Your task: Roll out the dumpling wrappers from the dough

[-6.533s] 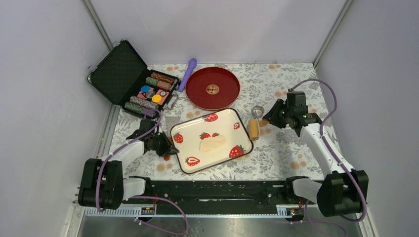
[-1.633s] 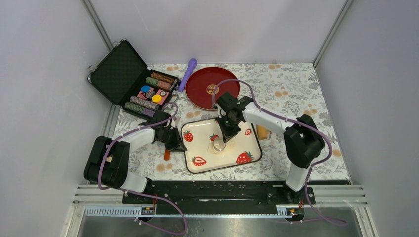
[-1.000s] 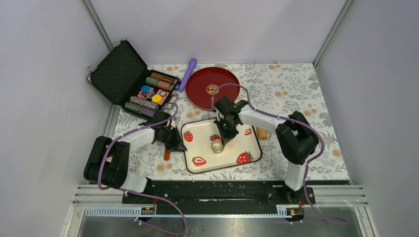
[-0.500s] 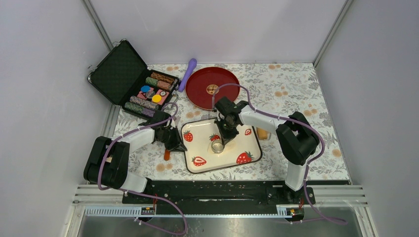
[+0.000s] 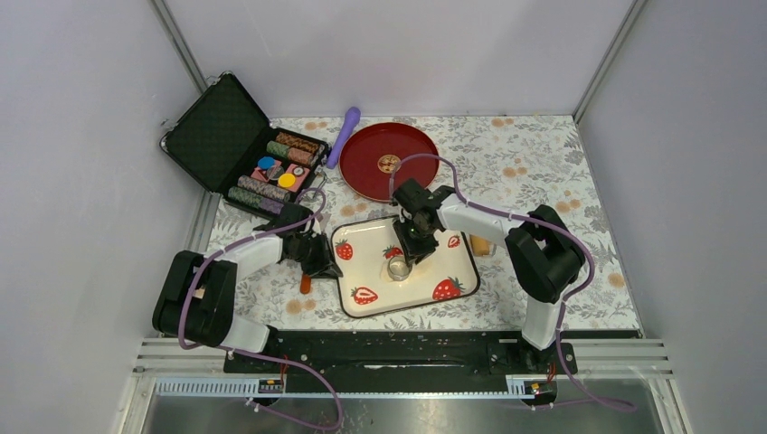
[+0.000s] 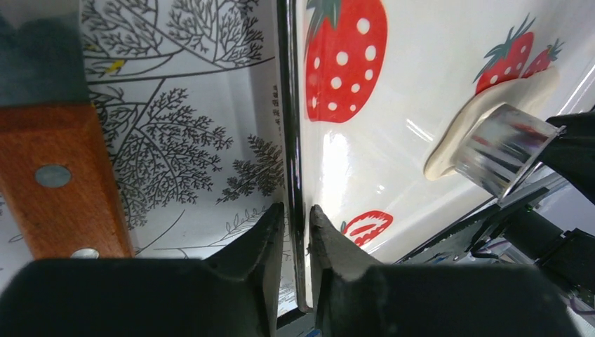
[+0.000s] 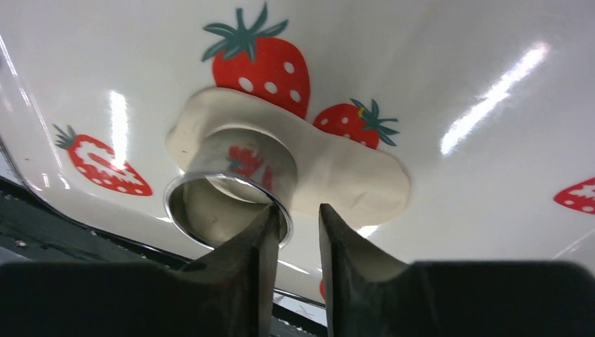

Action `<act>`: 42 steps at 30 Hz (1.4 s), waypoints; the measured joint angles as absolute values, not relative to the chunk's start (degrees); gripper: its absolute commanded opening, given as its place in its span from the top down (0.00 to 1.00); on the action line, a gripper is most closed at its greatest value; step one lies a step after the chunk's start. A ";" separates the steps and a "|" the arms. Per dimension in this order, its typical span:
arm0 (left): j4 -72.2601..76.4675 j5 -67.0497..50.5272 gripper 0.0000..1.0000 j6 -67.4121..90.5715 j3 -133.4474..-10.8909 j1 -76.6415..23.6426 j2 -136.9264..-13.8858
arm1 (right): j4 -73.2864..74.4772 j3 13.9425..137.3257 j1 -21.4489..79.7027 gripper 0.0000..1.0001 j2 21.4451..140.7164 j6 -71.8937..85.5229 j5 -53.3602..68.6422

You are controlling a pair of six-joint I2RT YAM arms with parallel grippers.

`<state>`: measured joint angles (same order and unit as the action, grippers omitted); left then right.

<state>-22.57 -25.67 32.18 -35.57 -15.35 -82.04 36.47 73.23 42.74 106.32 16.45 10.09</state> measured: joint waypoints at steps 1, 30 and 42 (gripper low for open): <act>-22.65 -25.65 0.63 32.05 -35.57 -15.35 -81.93 | 36.40 72.99 42.74 0.51 106.32 16.38 9.61; -20.73 -22.33 0.52 48.93 -43.53 -33.28 -73.03 | 31.31 63.55 28.49 0.55 95.13 27.16 29.23; -11.84 -22.50 0.61 53.76 -43.42 -35.27 -81.82 | 25.28 61.78 28.62 0.65 101.03 29.80 36.45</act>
<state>-11.84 -22.50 53.76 -43.42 -35.27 -81.82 25.28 61.78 28.62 101.03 29.80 36.45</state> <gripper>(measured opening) 0.412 0.385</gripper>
